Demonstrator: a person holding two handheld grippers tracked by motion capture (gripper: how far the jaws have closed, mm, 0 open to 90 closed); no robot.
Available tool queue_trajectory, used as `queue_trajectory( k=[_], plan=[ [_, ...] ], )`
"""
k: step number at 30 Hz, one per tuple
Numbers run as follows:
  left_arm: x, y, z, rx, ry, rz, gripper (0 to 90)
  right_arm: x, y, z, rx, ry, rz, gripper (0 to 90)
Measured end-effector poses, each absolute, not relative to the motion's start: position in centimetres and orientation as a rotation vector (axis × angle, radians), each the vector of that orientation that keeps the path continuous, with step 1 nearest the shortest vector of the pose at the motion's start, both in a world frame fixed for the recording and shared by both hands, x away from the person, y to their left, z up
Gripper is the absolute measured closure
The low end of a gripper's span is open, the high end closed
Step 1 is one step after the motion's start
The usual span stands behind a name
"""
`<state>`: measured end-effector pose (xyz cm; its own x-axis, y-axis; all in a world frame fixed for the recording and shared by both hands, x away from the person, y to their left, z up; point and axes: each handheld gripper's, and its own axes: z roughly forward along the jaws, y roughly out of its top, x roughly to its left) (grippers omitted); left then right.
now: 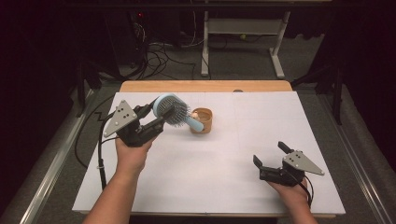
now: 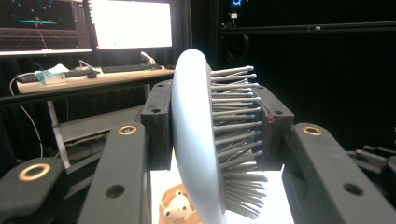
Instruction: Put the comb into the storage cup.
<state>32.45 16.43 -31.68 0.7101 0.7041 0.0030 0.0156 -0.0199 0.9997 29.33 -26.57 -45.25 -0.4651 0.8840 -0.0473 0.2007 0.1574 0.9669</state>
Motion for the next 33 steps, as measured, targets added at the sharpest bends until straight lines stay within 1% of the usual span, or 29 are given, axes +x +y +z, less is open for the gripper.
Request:
queue_trajectory(
  k=[18, 33],
  plan=[
    [34.3, 14.1, -29.6, 1.511, 0.587, 0.616, 57.6, 29.2, -26.6, -45.1, 1.030, 1.782, 1.351, 0.4],
    [36.6, 13.9, -29.9, 1.514, 0.634, 0.630, 57.6, 29.3, -26.7, -45.2, 1.033, 1.783, 1.357, 0.4]
  ],
)
